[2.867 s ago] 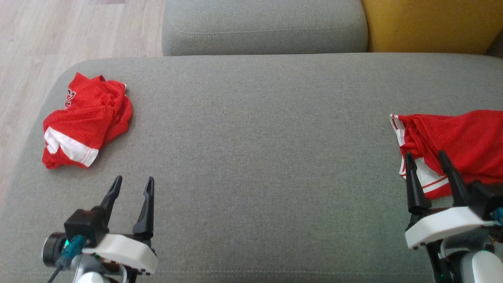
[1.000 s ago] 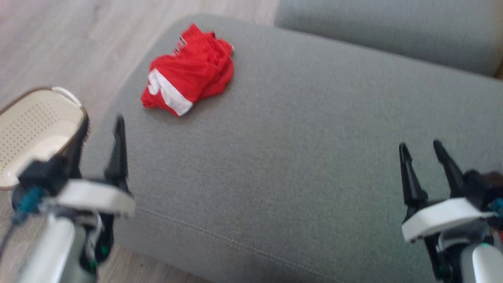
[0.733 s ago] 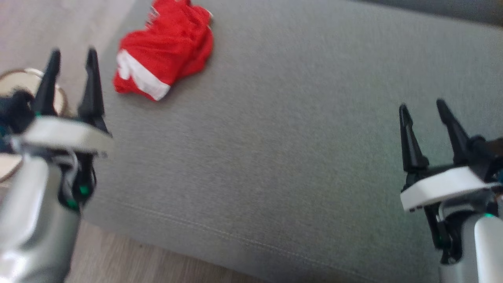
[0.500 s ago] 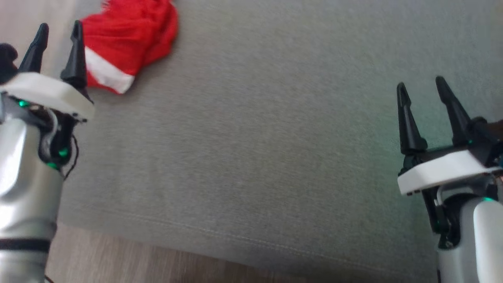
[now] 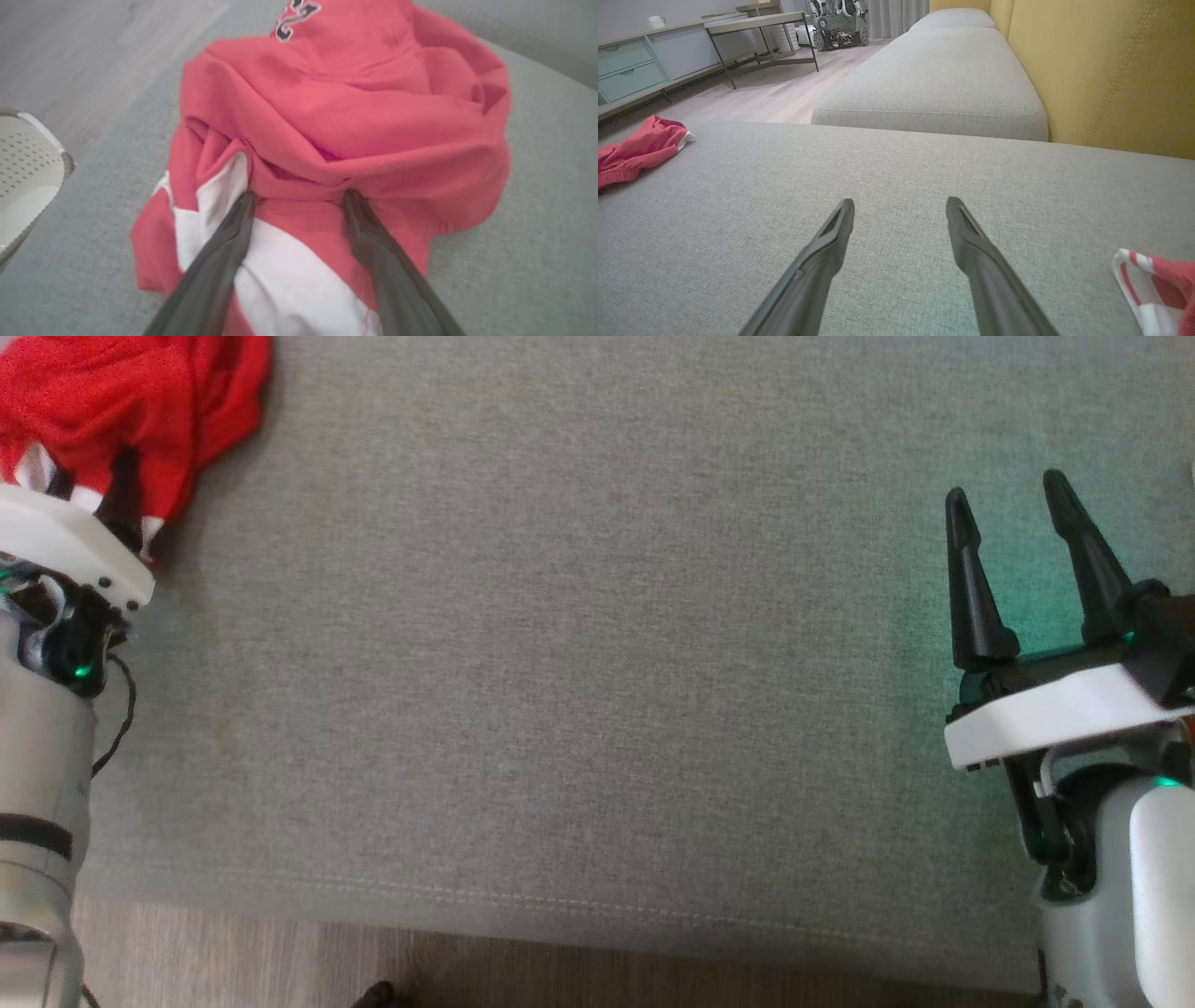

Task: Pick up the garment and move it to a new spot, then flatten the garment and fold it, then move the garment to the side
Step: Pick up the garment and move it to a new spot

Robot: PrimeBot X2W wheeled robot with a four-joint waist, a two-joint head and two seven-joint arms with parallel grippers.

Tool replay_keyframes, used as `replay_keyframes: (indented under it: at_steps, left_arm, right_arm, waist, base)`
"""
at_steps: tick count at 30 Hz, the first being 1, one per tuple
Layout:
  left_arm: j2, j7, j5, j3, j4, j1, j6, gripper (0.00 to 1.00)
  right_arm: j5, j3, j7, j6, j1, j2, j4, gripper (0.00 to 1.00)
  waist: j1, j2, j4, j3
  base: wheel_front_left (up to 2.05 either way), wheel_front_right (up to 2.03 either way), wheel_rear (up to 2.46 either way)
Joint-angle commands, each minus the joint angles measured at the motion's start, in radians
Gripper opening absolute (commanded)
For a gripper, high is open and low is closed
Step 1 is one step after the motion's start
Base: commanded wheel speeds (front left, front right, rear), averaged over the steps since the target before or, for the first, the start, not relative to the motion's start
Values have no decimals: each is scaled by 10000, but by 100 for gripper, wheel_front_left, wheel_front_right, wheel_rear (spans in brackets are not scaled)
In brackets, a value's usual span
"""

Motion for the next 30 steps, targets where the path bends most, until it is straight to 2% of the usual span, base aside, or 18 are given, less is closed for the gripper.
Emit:
replay_keyframes:
  at_steps: [1, 4, 6, 11, 18, 25, 27, 28, 30]
  left_arm:
    - [663, 147, -87, 204, 70, -286, -48, 100]
    - [636, 541, -246, -69, 405, -357, -54, 100]
    - [646, 628, -381, -241, 408, -390, -56, 0]
    - [856, -167, -527, -615, 207, -477, -57, 0]
    - [1222, -1912, -684, -900, -177, -359, -58, 0]
    - [1711, -2330, -534, -718, -1096, 424, -44, 0]
    - [1805, -2336, -304, -467, -1801, 849, 126, 0]
    - [1840, -2338, -32, -211, -2611, 1474, 394, 0]
    - [1848, -2339, 104, -100, -3035, 1830, 529, 0]
  right_arm:
    - [-65, 304, 69, -7, -211, -31, -452, 100]
    - [-79, 320, 118, -7, -244, -31, -515, 100]
    - [-84, 282, 151, -7, -234, -31, -552, 100]
    - [-80, 177, 153, -7, -249, -31, -551, 100]
    - [121, 53, -152, -7, -133, -31, -248, 100]
    - [397, -182, -461, -7, 305, -31, 141, 100]
    - [501, -296, -526, -7, 514, -31, 246, 100]
    - [607, -394, -589, -7, 754, -31, 340, 100]
    - [655, -442, -633, -7, 882, -31, 369, 100]
  waist:
    - [-1, 0, -127, 179]
    - [-1, 0, -184, 312]
    - [-1, 0, -181, 360]
    - [-1, 0, -95, 227]
    - [-1, 0, 34, -802]
    - [-1, 0, -41, -2206]
    - [-1, 0, -50, -2613]
    - [-1, 0, -79, -3035]
    - [-1, 0, -92, -3239]
  base:
    - [0, 0, 0]
    - [0, 0, 0]
    - [0, 0, 0]
    - [0, 0, 0]
    - [0, 0, 0]
    - [0, 0, 0]
    - [0, 0, 0]
    - [0, 0, 0]
    - [0, 0, 0]
